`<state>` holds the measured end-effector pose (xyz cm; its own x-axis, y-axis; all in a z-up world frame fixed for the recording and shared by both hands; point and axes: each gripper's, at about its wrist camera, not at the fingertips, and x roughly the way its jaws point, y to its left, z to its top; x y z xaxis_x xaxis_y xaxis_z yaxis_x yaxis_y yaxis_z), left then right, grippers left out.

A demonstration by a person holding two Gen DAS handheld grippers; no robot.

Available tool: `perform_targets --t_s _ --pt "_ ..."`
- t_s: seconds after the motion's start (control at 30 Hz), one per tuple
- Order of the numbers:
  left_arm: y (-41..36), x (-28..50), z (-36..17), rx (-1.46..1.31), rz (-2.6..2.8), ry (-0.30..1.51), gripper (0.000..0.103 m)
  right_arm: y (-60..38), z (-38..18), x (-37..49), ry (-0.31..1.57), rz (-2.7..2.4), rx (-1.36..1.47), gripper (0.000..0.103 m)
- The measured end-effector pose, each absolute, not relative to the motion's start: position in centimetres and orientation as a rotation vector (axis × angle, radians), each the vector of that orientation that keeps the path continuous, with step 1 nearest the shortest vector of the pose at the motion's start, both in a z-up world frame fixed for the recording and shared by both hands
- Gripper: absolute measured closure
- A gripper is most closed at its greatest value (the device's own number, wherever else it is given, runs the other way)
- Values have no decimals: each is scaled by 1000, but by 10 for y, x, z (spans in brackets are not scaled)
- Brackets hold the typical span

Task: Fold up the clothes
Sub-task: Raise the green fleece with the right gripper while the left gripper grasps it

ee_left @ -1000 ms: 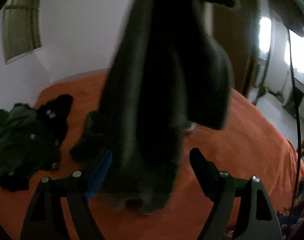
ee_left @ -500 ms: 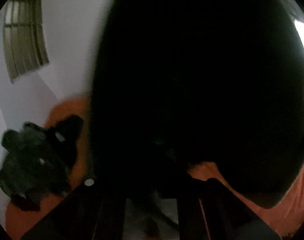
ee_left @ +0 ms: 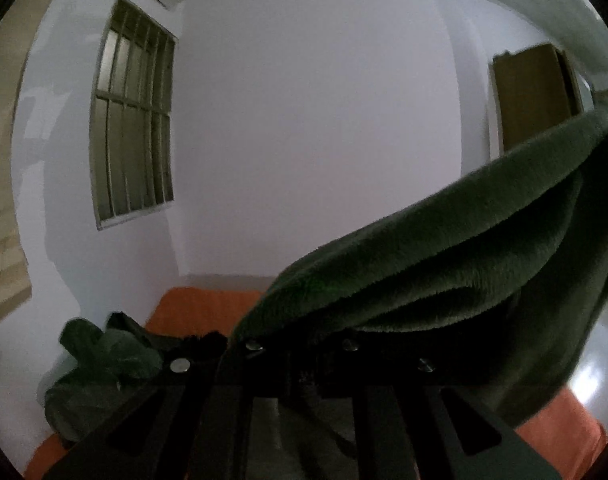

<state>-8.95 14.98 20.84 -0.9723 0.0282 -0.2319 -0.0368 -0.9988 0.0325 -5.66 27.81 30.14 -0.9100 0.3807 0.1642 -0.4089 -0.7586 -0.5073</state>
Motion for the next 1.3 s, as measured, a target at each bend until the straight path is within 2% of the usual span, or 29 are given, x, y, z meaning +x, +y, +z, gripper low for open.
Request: perform_targets --t_s 0.2,0.5,0.7,0.8,0.97,1.23,1.3 --pt "146 -91 278 -245 3090 47 95 286 339 -29 -754 2581 150 94" --pt "152 -95 367 -56 3126 132 95 297 430 -3 -701 2556 291 94" --pt "171 -130 369 -153 3146 114 95 298 445 -32 -757 2511 272 94" --pt "187 -157 342 -255 3147 149 95 309 429 -63 -753 2524 206 94" --pt "198 -218 274 -460 3129 242 95 333 367 -130 -764 2554 27 94" --pt "216 -314 92 -941 3026 380 95 357 211 -240 -885 2562 -348 94" --pt "225 -336 38 -1050 2995 478 94 362 166 -271 -903 2565 -465 94"
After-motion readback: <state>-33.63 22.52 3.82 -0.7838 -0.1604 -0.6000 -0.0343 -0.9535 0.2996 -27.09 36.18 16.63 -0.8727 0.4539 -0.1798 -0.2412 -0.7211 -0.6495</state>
